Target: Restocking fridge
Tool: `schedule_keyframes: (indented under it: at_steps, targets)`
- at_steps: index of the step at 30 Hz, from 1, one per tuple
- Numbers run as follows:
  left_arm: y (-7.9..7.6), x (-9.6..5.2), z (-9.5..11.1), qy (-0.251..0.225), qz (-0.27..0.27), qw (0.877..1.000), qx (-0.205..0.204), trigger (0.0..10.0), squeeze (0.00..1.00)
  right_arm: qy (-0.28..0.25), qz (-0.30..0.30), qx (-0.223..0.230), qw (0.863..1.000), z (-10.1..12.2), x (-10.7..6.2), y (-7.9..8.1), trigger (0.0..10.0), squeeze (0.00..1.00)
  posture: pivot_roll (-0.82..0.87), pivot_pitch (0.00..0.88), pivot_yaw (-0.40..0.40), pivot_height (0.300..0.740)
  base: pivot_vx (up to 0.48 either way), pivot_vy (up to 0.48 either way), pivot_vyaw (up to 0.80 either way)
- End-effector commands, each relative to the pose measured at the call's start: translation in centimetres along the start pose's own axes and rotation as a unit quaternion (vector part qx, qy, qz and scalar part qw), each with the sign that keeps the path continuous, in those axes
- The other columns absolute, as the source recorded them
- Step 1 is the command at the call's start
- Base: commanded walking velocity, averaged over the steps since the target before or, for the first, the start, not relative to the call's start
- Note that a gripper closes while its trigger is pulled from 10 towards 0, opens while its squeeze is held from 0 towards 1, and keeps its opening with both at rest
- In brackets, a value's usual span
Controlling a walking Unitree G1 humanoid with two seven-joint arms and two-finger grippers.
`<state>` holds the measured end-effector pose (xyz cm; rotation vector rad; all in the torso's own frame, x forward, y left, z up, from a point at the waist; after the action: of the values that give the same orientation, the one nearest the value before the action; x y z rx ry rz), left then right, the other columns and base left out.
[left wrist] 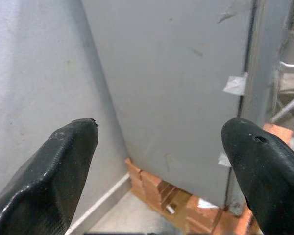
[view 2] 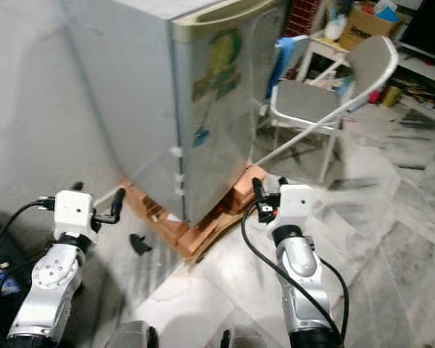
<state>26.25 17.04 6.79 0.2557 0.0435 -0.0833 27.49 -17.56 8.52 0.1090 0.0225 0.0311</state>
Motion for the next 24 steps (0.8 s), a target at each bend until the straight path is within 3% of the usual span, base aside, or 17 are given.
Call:
schedule_keyframes:
  at_steps: [1,6,13,24]
  targets:
    - [-1.11,-0.10,0.40,-0.007,-0.027,1.000,-0.005,10.0,0.00,-0.006,-0.024,-0.007,1.000,0.25,-0.21,-1.08,10.0,0.00,0.04,0.061,-0.030,0.740,0.000,0.000,0.00]
    - [-1.45,-0.09,0.50,-0.008,-0.037,0.999,-0.002,10.0,0.00,-0.010,-0.031,-0.007,0.999,0.46,-0.21,-1.43,10.0,0.00,0.04,0.062,-0.030,0.740,0.000,0.000,0.00]
    - [-1.63,-0.11,0.77,-0.020,-0.045,0.999,-0.009,10.0,0.00,-0.014,-0.032,-0.009,0.999,0.63,0.14,-1.39,10.0,0.00,0.04,0.061,-0.028,0.740,0.282,0.000,-0.77]
    - [-1.73,0.02,0.78,-0.015,-0.043,0.999,-0.016,10.0,0.00,-0.010,-0.022,-0.007,1.000,0.59,0.37,-1.00,10.0,0.00,0.03,0.071,-0.031,0.740,0.327,0.347,-0.23]
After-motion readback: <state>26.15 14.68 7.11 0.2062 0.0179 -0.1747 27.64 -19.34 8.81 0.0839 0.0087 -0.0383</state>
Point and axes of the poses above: a point about 5 cm out from each wrist's last joint towards the gripper, its own x axis pointing out of the wrist towards the gripper, its own z axis along the axis of the wrist's last joint, y = z × x, the point moved 1 cm from there along x, pointing out of the wrist towards the gripper, and after that the axes turned 5 degrees about x, right-handed, at the moved point
